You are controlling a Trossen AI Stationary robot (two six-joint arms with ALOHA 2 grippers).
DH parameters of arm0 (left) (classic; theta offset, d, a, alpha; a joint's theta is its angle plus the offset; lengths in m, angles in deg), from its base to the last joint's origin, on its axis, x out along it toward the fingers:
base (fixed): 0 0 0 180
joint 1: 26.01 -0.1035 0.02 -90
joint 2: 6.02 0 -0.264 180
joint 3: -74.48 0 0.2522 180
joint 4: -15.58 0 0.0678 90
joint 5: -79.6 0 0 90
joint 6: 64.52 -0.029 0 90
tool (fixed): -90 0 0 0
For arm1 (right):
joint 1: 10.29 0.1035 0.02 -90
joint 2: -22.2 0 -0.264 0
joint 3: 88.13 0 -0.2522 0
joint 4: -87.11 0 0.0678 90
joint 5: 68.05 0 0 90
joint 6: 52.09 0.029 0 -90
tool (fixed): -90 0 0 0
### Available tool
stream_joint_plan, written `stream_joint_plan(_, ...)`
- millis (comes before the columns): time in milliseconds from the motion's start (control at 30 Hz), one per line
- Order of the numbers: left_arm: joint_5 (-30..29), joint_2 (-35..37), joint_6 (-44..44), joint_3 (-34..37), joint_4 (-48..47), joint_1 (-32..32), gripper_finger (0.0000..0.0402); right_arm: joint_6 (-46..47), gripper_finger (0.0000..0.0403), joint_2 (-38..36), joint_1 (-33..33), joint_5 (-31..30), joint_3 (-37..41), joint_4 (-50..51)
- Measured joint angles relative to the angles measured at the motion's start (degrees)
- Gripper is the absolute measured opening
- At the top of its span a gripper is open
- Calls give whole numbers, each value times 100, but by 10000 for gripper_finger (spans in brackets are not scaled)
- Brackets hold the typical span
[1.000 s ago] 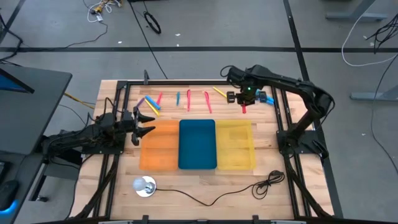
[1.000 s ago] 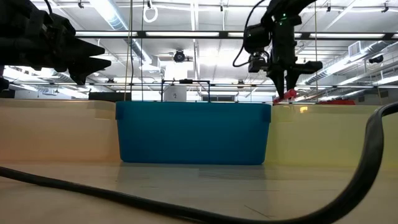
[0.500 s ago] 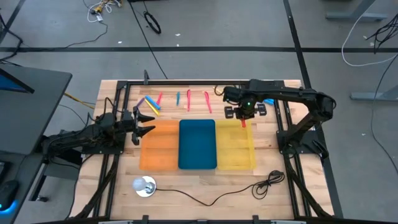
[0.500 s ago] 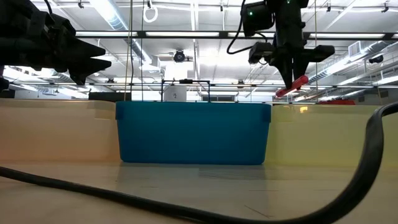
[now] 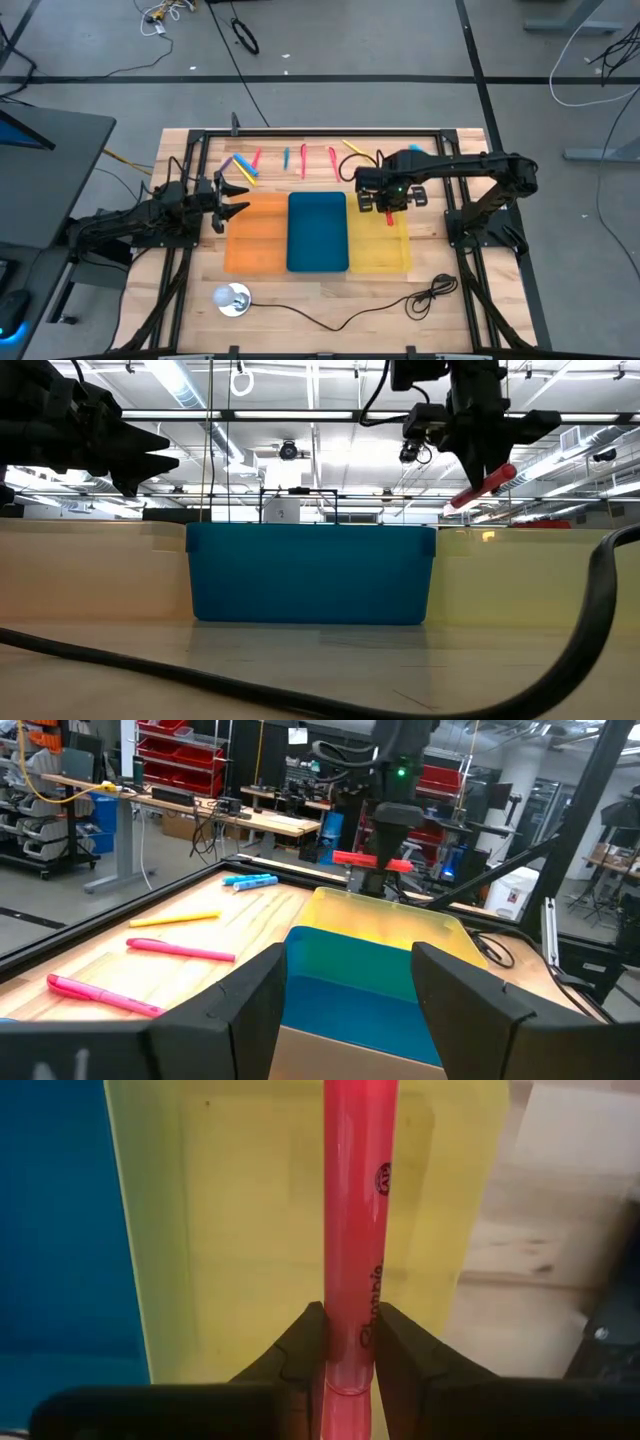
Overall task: Pick & Place Markers
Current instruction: Put the orange marker into the yellow bin
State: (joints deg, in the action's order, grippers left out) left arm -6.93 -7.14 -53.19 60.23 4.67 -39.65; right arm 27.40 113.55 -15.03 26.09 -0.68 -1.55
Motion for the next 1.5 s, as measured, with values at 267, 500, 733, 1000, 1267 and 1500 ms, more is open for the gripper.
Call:
stream_joint_plan(267, 0, -1, 0, 0, -2, 0, 222, 558, 66, -110, 486, -4, 0, 92)
stream_joint_plan(500, 1, 1, 0, 0, 0, 0, 222, 728, 66, -166, 614, -22, 156, 81)
stream_joint_plan(733, 2, -1, -4, 0, 10, -1, 222, 863, 66, -266, 678, -24, 839, -729)
stream_joint_plan(1000, 2, 1, -3, 0, 15, 1, 222, 1069, 66, -433, 711, -114, 1464, -1159)
stream_joint_plan(1267, 2, 1, 0, 0, 17, -1, 222, 1158, 66, -424, 711, -127, 1994, -1932)
stream_joint_plan(1500, 2, 1, -4, 0, 20, 1, 222, 1158, 66, -260, 711, -127, 2347, -2400)
